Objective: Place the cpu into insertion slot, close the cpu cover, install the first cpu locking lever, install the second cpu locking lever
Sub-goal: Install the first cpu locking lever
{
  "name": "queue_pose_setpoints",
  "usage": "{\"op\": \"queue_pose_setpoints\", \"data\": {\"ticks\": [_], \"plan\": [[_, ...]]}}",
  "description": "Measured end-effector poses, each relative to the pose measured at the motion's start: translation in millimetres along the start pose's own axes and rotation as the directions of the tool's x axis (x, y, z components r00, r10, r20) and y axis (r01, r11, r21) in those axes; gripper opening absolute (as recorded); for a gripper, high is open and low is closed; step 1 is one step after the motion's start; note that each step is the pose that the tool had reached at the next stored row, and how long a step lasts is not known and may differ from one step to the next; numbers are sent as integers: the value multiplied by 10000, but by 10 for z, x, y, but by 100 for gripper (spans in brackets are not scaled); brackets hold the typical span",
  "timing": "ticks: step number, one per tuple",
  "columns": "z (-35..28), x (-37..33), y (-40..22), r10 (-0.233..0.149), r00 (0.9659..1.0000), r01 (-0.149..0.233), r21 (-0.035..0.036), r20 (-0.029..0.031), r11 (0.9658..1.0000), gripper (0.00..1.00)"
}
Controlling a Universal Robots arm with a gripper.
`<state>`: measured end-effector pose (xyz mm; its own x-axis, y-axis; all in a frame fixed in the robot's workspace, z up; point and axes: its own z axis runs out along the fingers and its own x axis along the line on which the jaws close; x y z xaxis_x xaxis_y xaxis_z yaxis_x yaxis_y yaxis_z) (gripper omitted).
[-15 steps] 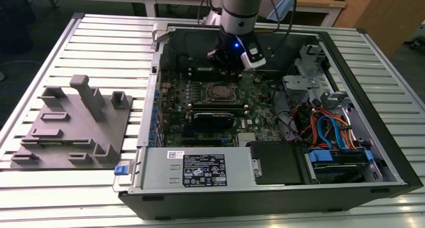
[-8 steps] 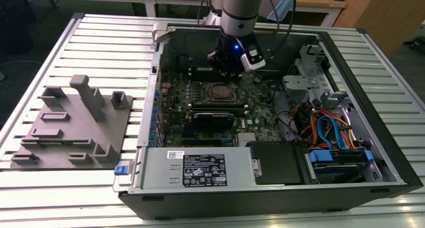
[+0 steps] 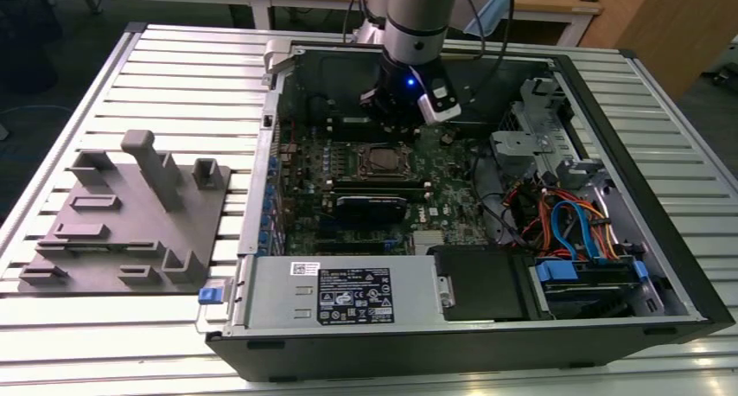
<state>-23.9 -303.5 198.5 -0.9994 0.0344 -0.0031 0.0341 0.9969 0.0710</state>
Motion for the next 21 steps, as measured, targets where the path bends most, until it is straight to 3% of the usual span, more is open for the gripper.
{"op": "queue_pose_setpoints", "data": {"ticks": [10, 21], "plan": [[-29, 0, 3, -1, 10000, 1, -2, 2, 10000, 10], [-13, -2, 1, -1, 10000, 1, 144, 5, 9999, 10]]}}
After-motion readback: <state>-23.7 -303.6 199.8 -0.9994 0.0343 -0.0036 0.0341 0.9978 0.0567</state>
